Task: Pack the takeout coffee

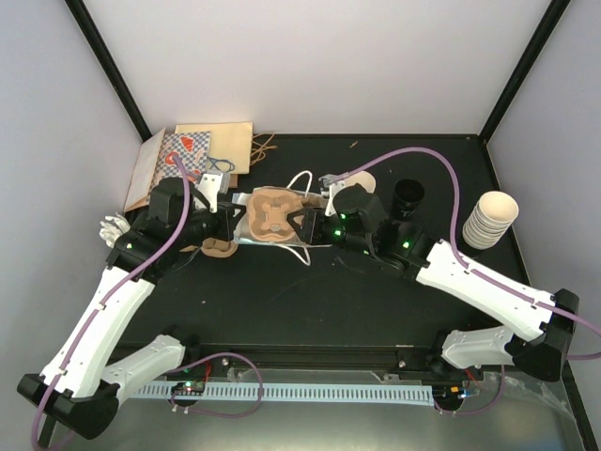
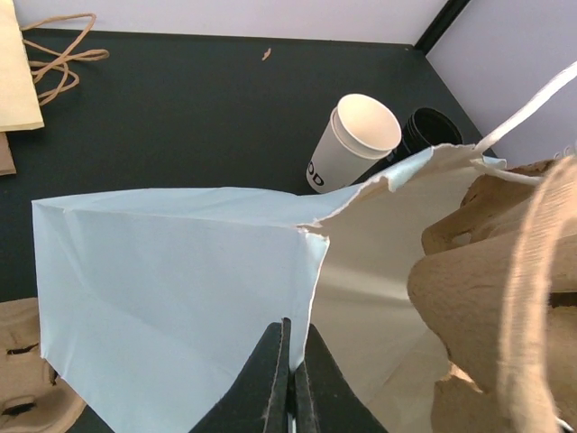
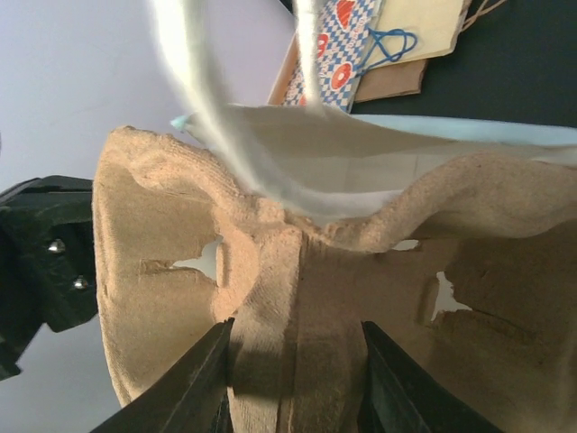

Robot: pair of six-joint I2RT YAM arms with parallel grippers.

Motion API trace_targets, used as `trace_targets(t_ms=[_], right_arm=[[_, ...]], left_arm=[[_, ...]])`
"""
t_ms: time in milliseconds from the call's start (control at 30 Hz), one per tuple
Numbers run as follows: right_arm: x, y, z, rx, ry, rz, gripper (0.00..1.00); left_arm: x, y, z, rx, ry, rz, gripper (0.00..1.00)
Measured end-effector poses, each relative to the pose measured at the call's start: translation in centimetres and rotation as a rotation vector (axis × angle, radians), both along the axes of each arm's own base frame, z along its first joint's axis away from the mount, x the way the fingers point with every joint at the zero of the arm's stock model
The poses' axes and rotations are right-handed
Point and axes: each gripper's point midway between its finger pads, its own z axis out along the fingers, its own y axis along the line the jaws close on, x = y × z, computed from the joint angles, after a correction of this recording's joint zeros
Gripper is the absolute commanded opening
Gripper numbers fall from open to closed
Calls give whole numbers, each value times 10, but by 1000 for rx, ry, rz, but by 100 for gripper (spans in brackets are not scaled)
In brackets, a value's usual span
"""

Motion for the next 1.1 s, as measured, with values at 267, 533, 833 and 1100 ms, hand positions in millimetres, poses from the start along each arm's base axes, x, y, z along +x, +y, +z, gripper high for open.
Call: trace_targets(t_ms=[267,533,833,1100], right_arm=[[4,-11,-17,-83,-2,-39,36],[5,-21,-28,-149,-2,-60,37],[7,-27,-39,-234,-17,-90,37],[10,-28,-45,-300,-36,-106,38]], left_arm=[[-2,-1,1,-15,8,-4,1],[-11,-3,8,-56,3,-16,2],[-18,-8,-1,-92,44,-41,1],[-24,-13,-5,-129,75,-60,2]])
